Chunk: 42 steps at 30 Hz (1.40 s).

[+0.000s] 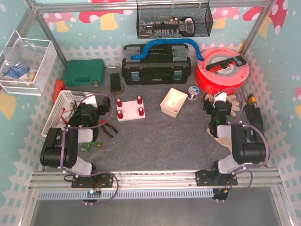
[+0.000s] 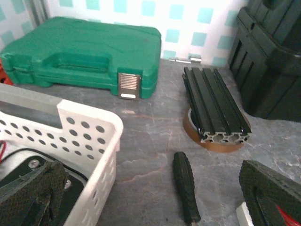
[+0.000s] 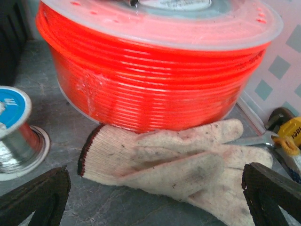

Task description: Install the large spring

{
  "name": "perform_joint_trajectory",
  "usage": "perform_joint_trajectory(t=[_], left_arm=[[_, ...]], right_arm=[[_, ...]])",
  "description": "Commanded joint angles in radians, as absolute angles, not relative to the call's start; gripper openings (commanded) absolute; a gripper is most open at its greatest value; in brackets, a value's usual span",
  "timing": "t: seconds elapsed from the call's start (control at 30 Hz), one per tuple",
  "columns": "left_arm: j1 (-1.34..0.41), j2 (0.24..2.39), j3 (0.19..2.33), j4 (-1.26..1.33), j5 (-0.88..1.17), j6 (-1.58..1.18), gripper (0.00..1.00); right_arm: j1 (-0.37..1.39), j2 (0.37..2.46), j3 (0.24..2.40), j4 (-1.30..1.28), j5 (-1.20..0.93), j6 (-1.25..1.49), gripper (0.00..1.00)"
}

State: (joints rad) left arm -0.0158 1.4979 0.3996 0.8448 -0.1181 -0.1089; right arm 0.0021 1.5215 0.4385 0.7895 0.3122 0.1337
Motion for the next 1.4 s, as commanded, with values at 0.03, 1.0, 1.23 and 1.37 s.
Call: perform_joint_trajectory(t=[0.03,1.0,1.23,1.37], left_arm=[[-0.026,1.512,0.395,0.968,-0.051,-0.104,0.99],[-0.064,1.526,0.216,1.301,-0.105,-0.082,0.99],[-0.067,1.526,0.218,1.296,-0.112,-0.080,0.99],[-0.067,1.528,0.221,1.296,-0.111,-0.080,0.99]], right_arm=[[-0.005,1.485,0.355,1.014,0.209,0.087,0.99],[0.026,1.514,0.195,1.323,0.226,0.042,0.99],[0.026,1.513,0.194,1.322,0.226,0.042,0.99],[0.026,1.513,0.194,1.323,0.226,0.042,0.99]])
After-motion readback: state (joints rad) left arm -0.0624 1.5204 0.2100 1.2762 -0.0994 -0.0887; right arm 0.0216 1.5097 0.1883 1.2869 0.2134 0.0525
